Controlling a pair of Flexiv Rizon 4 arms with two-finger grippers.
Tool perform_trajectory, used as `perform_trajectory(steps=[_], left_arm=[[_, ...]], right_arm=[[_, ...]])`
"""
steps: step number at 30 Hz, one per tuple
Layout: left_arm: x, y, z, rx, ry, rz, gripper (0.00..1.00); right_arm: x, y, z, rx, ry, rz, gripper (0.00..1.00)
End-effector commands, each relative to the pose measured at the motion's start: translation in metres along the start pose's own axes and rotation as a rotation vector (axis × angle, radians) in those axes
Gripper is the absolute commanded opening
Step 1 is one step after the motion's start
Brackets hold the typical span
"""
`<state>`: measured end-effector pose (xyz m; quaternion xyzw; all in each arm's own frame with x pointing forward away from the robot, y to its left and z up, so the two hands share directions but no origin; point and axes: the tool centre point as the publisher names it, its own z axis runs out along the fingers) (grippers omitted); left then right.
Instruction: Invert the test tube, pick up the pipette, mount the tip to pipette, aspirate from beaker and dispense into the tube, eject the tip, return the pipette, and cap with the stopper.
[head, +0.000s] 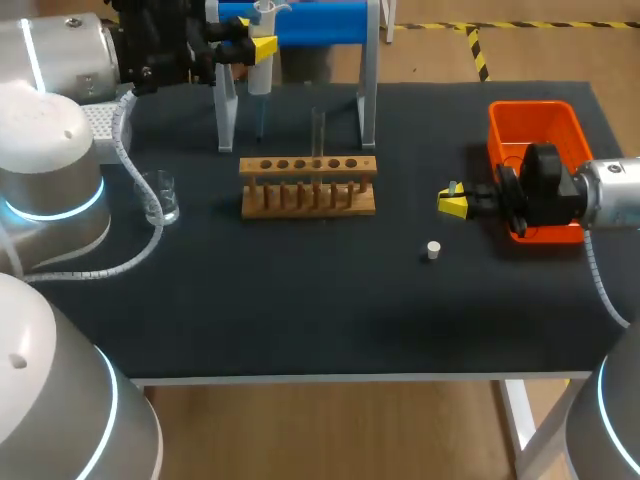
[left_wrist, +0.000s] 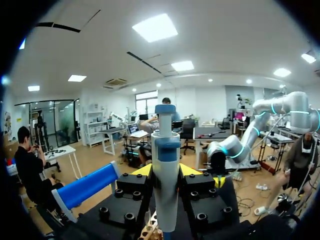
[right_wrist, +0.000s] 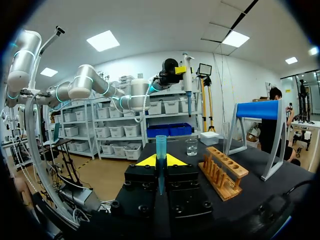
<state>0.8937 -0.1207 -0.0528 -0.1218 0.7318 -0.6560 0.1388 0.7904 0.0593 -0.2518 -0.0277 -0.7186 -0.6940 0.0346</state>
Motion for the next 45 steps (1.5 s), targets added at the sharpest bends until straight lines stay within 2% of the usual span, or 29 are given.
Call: perform_trajectory(steps=[1, 13, 20, 31, 45], left_arm=[[0.014, -0.005, 0.003, 0.017, 0.027, -0.001, 0.0], [0.054, -0.012, 0.035, 0.069, 0.045, -0.024, 0.0], [0.074, -0.029, 0.048, 0.066, 0.069, -0.002, 0.0], [0.087, -0.06, 0.054, 0.067, 0.064, 0.026, 0.0], [0.089, -0.071, 0.066, 0.07, 0.095, 0.032, 0.0]], right_arm=[[0.001, 0.0, 0.0, 0.002, -0.002, 0.0, 0.0], [0.001, 0.0, 0.0, 0.002, -0.002, 0.0, 0.0], [0.001, 0.0, 0.0, 0.002, -0.002, 0.0, 0.0], [0.001, 0.0, 0.0, 0.002, -0.002, 0.0, 0.0], [0.001, 0.0, 0.0, 0.002, -0.002, 0.0, 0.0]])
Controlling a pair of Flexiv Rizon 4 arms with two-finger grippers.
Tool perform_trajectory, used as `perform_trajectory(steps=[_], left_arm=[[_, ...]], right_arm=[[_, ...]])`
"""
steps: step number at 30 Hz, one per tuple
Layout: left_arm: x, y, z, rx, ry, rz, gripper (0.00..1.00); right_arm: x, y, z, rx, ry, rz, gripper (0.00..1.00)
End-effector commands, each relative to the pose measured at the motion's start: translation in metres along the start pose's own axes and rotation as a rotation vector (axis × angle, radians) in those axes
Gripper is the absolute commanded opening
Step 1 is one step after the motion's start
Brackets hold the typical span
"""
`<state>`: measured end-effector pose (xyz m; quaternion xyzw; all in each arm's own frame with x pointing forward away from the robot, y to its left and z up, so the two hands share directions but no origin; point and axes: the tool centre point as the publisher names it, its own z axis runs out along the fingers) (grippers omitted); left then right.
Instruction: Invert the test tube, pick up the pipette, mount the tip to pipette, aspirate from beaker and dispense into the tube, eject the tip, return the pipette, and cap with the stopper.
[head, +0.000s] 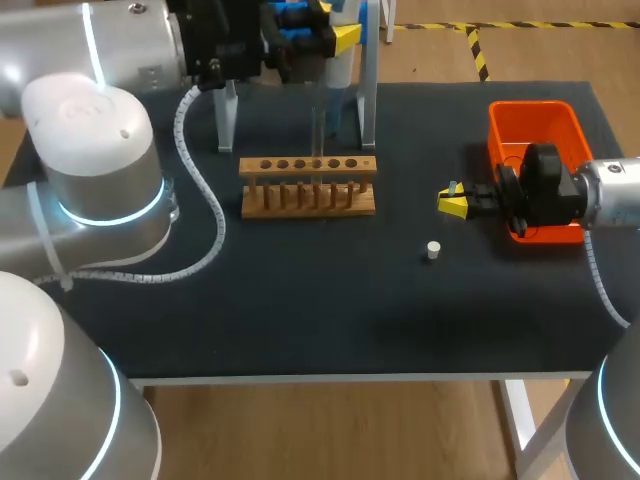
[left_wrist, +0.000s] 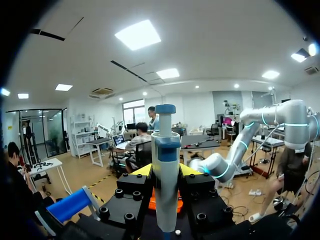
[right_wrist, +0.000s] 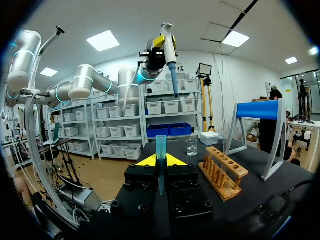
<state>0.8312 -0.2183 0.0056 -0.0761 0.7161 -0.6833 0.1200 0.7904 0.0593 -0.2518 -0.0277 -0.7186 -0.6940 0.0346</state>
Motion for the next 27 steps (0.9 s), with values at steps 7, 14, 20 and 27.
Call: perform_trajectory(steps=[7, 14, 20, 27], left_arm=[[-0.0016, -0.0005, 0.0087, 0.012, 0.017, 0.0, 0.0], [0.0008, 0.0006, 0.0105, 0.012, 0.023, -0.008, 0.0], [0.0037, 0.0004, 0.0094, 0.013, 0.02, -0.017, 0.0], [0.0043, 0.0, 0.0093, 0.01, 0.028, -0.018, 0.0]], right_arm=[[0.0007, 0.0002, 0.0004, 0.002, -0.002, 0.0, 0.0], [0.0007, 0.0002, 0.0004, 0.002, -0.002, 0.0, 0.0], [0.0007, 0.0002, 0.0004, 0.002, -0.002, 0.0, 0.0], [0.0007, 0.0002, 0.0004, 0.002, -0.002, 0.0, 0.0]])
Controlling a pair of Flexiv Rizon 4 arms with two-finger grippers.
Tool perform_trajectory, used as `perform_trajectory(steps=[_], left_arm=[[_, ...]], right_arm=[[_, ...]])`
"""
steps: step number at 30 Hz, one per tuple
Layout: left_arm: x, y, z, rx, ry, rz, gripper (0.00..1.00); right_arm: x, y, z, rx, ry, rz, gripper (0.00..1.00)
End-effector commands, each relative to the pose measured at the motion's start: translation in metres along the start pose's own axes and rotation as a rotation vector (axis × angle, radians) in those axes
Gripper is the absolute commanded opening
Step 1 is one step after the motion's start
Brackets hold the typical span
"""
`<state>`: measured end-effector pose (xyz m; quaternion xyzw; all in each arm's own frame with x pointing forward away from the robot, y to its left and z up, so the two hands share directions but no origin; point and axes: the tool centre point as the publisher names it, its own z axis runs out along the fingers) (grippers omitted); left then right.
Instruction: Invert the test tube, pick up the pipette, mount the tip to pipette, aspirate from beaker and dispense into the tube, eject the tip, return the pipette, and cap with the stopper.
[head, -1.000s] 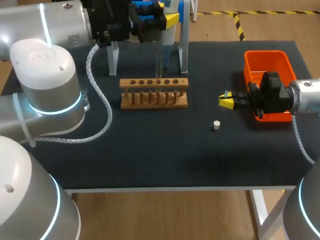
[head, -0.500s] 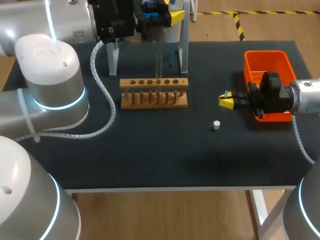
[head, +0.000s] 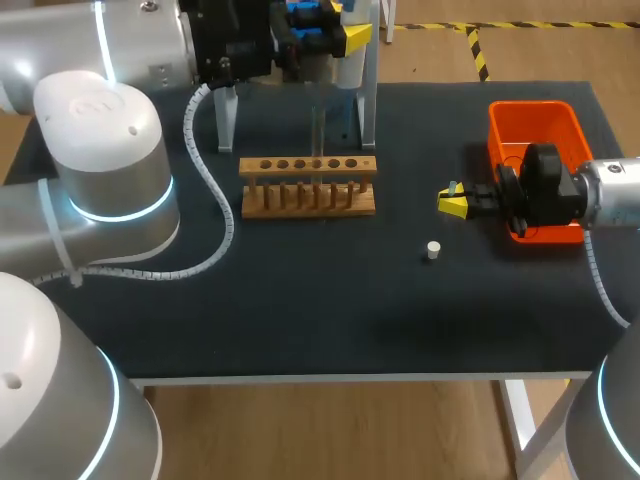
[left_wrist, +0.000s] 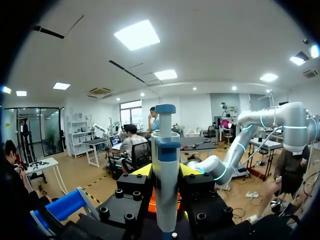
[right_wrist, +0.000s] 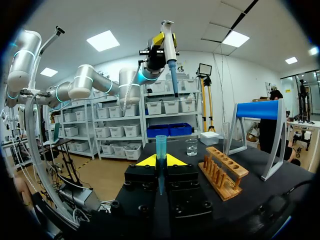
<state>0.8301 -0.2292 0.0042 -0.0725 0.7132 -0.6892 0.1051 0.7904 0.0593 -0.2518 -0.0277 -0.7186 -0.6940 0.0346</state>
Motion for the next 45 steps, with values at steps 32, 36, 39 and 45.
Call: perform_trajectory(steps=[32, 36, 39, 45], left_arm=[[0.0, -0.001, -0.001, -0.001, 0.001, -0.001, 0.0], [0.0, -0.001, -0.001, -0.001, 0.001, -0.001, 0.0], [0.0, -0.001, -0.001, -0.001, 0.001, -0.001, 0.0], [0.0, -0.001, -0.001, -0.001, 0.001, -0.001, 0.0]], right_arm=[[0.001, 0.0, 0.0, 0.002, -0.002, 0.0, 0.0], [0.001, 0.0, 0.0, 0.002, -0.002, 0.0, 0.0], [-0.001, 0.001, 0.001, 0.003, -0.006, -0.004, 0.0], [-0.012, 0.005, 0.007, 0.005, -0.01, -0.023, 0.0]])
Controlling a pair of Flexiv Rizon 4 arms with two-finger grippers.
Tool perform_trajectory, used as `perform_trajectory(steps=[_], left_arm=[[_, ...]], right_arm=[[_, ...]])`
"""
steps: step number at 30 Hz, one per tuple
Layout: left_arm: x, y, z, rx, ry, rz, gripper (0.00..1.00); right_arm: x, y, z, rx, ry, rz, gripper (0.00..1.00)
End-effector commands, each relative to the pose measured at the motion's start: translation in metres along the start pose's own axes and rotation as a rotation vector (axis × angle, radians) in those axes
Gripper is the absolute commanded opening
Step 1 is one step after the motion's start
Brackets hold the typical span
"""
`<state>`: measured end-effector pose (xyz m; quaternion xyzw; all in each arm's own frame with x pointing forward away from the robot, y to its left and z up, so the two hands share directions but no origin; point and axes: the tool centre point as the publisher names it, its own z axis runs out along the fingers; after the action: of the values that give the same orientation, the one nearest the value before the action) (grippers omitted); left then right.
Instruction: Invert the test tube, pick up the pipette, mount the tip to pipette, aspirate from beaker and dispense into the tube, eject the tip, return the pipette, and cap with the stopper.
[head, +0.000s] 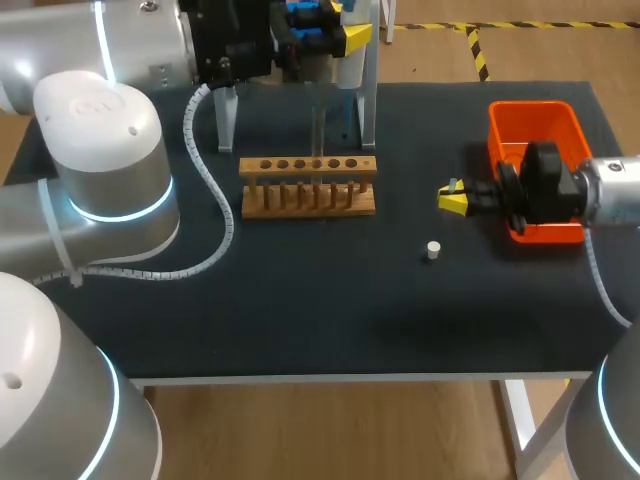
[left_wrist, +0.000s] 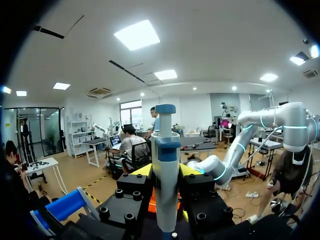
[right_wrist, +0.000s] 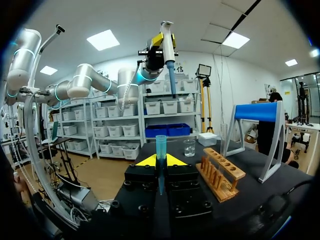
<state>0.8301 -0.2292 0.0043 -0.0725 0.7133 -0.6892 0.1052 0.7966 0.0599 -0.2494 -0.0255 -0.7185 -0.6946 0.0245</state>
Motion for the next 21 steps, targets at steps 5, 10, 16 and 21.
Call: perform_trajectory(steps=[5, 10, 16, 21], left_arm=[[0.0, -0.001, -0.001, -0.001, 0.001, -0.001, 0.0], [0.0, -0.001, -0.001, -0.001, 0.001, -0.001, 0.0], [0.001, -0.001, -0.003, -0.001, 0.0, -0.009, 0.0], [0.002, -0.004, -0.006, 0.018, -0.003, -0.016, 0.0]], right_arm=[[-0.007, 0.007, 0.02, 0.009, 0.025, -0.023, 0.0], [-0.006, 0.011, 0.034, 0.01, 0.044, -0.032, 0.0], [-0.004, 0.012, 0.041, 0.003, 0.051, -0.034, 0.0], [-0.003, 0.011, 0.043, 0.001, 0.055, -0.032, 0.0]])
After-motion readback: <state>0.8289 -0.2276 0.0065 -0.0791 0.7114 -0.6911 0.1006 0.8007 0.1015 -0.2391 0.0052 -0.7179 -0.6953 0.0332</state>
